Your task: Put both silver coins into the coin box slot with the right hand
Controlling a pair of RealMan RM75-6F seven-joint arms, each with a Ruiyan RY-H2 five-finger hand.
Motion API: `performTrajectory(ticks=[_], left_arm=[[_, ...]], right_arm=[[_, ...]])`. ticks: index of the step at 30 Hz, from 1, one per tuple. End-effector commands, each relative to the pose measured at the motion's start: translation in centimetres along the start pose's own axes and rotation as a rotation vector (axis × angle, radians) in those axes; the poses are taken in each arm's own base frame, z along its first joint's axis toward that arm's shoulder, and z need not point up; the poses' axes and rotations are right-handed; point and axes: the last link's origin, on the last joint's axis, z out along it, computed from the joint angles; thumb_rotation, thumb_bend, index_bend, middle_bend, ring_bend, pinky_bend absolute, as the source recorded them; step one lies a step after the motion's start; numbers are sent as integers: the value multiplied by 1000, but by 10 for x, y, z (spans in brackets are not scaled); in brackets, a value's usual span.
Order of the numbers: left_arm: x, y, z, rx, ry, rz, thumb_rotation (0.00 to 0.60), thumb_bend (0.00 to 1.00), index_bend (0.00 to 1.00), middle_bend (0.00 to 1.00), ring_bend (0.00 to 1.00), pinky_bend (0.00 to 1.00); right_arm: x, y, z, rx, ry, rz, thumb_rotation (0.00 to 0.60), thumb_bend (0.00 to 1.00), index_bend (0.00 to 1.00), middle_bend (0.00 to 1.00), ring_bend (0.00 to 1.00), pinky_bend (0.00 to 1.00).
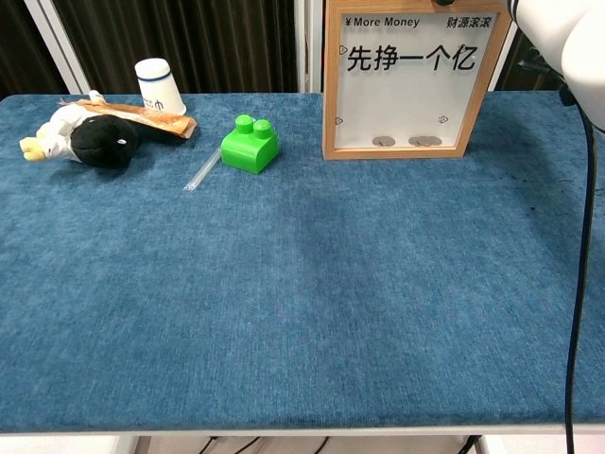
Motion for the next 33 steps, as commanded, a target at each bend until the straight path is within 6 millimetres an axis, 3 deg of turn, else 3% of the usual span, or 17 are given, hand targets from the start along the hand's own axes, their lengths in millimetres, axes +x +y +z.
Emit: performTrajectory(ticks=[1,4,6,11,17,21,24,26,33], left_arm=[[0,0,0,0,0,0,600,83,64,11,0,0],[0,0,0,-2,1,0,600,84,64,11,0,0],[0,0,1,-2,1,0,600,84,64,11,0,0],[1,1,1,-3,1,0,600,84,64,11,0,0],[2,2,1,-6,5,1,600,84,64,11,0,0],[3,3,2,-9,7,3,600,84,64,11,0,0],[3,4,3,-12,7,8,600,84,64,11,0,0],[3,5,4,-12,8,11,600,84,64,11,0,0],[3,10,7,-21,9,55,600,84,64,11,0,0]], right_arm=[[0,0,0,0,-2,0,600,431,688,8,0,0],[0,1,0,0,-6,1,600,430,612,4,0,0],[0,1,0,1,-8,3,600,421,480,1,0,0],[3,3,-1,6,-10,12,600,391,35,0,0,0],[8,6,-3,16,8,44,600,388,0,0,0,0],[20,18,-16,26,55,89,600,388,0,0,0,0],[31,41,-42,31,90,109,600,387,0,0,0,0],[36,65,-72,39,105,115,600,380,0,0,0,0],[18,160,-201,-3,-8,85,600,340,0,0,0,0]])
